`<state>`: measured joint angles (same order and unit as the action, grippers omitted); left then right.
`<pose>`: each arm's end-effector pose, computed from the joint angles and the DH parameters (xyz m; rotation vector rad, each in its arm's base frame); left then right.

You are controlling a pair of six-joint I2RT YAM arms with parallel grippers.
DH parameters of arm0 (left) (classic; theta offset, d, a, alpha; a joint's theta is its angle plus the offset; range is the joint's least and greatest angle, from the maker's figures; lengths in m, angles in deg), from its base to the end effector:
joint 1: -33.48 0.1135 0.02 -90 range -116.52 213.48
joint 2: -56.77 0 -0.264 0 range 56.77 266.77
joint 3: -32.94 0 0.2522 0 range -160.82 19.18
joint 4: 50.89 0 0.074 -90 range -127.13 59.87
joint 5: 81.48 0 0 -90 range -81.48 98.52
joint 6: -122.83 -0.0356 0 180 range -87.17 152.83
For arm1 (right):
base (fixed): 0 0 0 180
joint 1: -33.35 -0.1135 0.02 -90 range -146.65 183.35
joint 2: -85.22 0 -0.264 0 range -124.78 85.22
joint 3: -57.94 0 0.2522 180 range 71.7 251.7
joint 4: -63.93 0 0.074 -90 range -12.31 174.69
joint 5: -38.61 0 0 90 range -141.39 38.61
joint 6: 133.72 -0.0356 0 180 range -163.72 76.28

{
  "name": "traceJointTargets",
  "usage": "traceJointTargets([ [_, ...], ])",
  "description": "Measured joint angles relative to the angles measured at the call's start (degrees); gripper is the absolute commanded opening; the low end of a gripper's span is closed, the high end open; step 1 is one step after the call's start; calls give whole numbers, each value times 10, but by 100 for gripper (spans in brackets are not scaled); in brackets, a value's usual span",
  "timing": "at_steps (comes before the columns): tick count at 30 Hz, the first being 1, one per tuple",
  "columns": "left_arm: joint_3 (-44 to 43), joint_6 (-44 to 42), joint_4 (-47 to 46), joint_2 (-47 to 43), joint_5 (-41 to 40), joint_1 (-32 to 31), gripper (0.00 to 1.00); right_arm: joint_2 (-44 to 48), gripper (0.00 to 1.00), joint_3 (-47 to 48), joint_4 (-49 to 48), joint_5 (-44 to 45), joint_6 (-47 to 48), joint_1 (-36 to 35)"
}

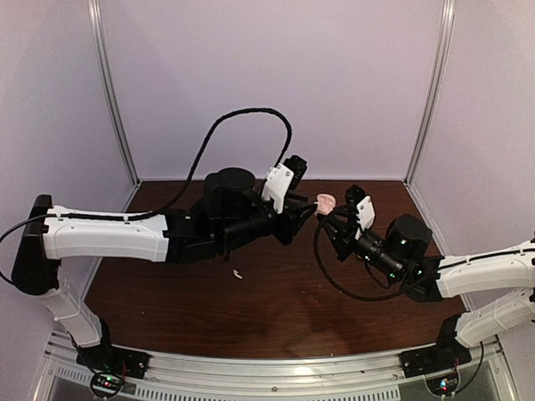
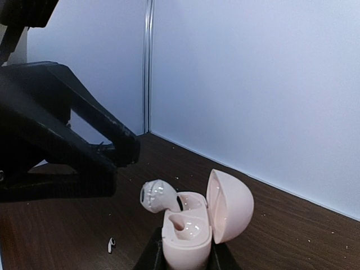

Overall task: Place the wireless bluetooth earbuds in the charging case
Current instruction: Adjust the left earbud in the left side groove of the charging case.

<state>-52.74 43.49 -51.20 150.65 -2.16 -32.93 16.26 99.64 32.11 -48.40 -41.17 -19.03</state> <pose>0.1643 -0.3598 0.3260 0.7015 1.6350 -0.8325 0.1593 0.2037 0.2531 -0.6657 1.3743 0.6602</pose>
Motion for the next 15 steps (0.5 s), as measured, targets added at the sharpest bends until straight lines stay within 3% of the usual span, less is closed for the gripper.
traceJointTargets([
  [15,-18,22,22,18,23,23,19,4,0,0,0,-1,6,0],
])
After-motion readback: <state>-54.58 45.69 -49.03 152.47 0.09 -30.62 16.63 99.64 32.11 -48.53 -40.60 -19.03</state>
